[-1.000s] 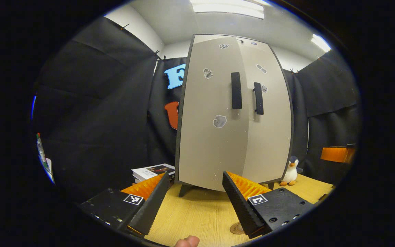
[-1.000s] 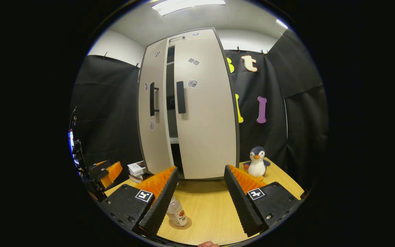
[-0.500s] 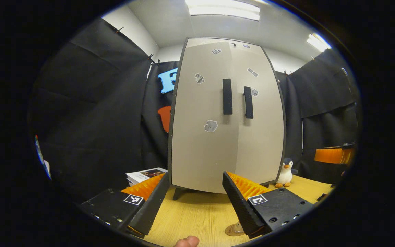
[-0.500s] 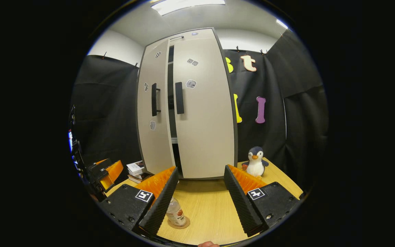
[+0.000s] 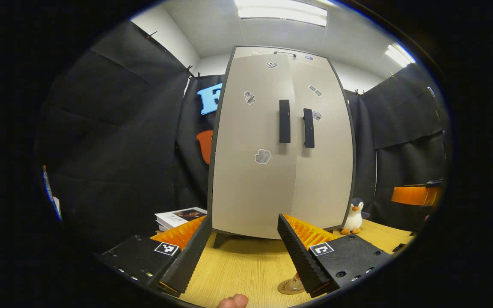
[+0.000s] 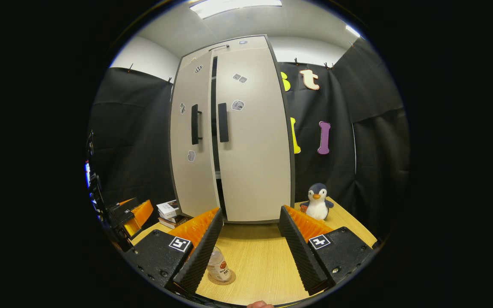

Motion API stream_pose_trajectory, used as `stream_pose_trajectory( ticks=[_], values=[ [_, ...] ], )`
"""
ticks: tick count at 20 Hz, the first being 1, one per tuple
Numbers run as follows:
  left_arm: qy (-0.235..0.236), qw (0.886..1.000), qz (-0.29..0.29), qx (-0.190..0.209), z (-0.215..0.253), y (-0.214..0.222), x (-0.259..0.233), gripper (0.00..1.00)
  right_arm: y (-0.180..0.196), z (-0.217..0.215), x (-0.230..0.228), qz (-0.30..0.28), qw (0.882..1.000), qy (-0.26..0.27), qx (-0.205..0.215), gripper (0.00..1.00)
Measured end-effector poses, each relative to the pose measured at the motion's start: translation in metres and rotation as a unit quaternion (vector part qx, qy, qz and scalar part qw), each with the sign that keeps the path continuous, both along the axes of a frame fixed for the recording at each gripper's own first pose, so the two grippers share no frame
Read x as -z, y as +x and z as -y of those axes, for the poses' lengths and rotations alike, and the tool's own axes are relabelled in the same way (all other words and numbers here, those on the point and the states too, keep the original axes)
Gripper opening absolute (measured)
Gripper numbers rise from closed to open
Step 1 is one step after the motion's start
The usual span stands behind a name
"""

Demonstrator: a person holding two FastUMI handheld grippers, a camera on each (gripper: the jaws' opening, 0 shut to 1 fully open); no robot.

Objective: Grasp the bottle in the cabinet with the left hand and place it on the coaster, then close the right door with the right hand and the left door with the left hand.

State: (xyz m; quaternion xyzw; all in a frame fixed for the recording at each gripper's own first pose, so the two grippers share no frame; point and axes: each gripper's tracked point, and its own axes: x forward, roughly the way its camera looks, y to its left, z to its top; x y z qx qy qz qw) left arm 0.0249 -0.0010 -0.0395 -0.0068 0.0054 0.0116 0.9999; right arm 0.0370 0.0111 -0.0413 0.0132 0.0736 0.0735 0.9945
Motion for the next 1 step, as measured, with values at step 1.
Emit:
stream_pose_trajectory(
  ticks=[1],
  values=[
    [-0.001, 1.0, -0.001, 0.001, 0.0014, -0.0018, 0.0, 0.95, 0.0, 0.0002, 0.0, -0.001, 1.0, 0.002, 0.001, 0.83]
  ],
)
